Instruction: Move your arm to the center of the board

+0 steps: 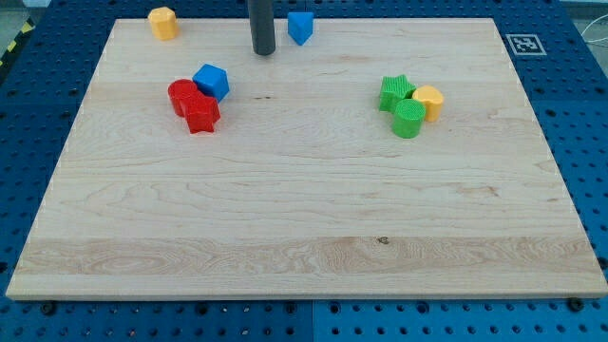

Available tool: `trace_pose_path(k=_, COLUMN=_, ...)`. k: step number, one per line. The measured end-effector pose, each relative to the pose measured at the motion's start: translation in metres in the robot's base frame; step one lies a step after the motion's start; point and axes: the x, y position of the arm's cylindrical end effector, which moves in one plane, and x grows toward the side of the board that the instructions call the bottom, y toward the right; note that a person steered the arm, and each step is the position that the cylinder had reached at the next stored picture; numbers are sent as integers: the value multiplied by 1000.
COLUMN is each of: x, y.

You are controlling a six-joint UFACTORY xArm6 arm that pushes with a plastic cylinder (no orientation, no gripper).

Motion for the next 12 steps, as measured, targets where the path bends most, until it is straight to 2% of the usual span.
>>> trace_pose_path(k=3, x=23, y=0)
trace_pose_path(k=6, x=25, y=0)
trace_pose_path(k=7, x=49, y=0)
trace_pose_path(k=10, x=177, y=1)
trace_pose_path(k=11, x=201, y=28)
trace_pose_path(k=12, x=204, y=101)
